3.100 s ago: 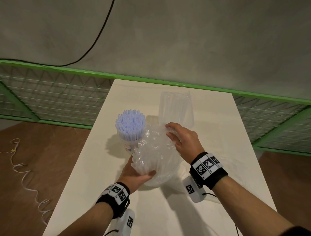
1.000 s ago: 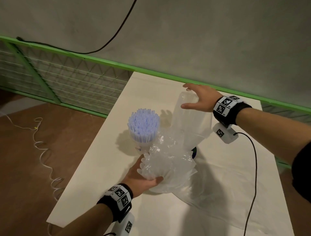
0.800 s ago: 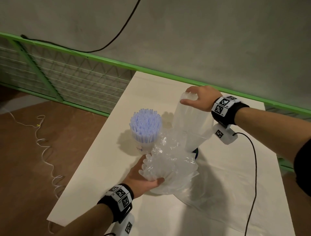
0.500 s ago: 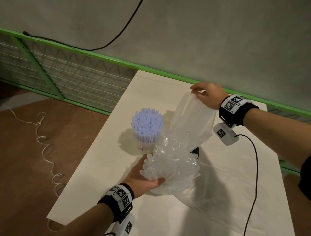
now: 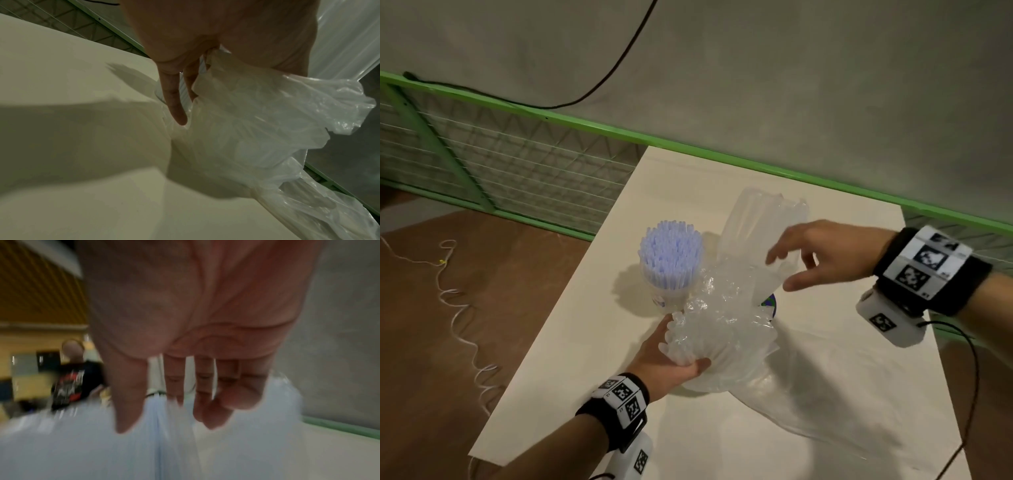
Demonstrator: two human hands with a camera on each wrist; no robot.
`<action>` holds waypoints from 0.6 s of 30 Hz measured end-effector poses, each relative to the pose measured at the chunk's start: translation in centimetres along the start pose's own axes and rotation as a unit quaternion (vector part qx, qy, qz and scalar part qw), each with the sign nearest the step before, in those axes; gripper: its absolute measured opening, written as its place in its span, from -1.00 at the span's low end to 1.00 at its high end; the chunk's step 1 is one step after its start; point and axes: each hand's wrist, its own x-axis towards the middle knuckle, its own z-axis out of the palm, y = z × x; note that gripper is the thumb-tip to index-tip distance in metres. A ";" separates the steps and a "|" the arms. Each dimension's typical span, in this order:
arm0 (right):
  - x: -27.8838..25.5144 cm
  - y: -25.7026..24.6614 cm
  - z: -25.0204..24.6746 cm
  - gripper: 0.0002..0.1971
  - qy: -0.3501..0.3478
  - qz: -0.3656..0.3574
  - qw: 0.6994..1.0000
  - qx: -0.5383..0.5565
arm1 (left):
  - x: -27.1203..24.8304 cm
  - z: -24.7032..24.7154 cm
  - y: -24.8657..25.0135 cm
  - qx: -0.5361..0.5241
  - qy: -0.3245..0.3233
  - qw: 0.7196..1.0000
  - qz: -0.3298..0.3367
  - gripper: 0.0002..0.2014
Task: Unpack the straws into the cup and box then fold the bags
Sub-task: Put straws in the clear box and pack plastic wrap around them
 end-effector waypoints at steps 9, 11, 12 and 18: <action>3.5 5.2 -0.8 -0.63 0.245 0.113 0.963 -0.013 | -0.2 0.0 0.1 0.003 0.002 1.000 0.012 -0.34; 5.2 6.1 0.6 -0.38 0.207 0.147 0.967 0.003 | -0.2 0.0 0.1 0.006 0.001 1.000 0.010 -0.34; 6.0 6.2 1.4 -0.26 0.178 0.162 0.970 0.020 | -0.2 0.0 0.1 0.007 -0.001 1.000 0.009 -0.34; 8.4 6.3 2.9 -0.28 0.228 0.182 0.953 0.080 | 0.1 0.0 -0.6 0.021 -0.006 1.000 -0.008 -0.22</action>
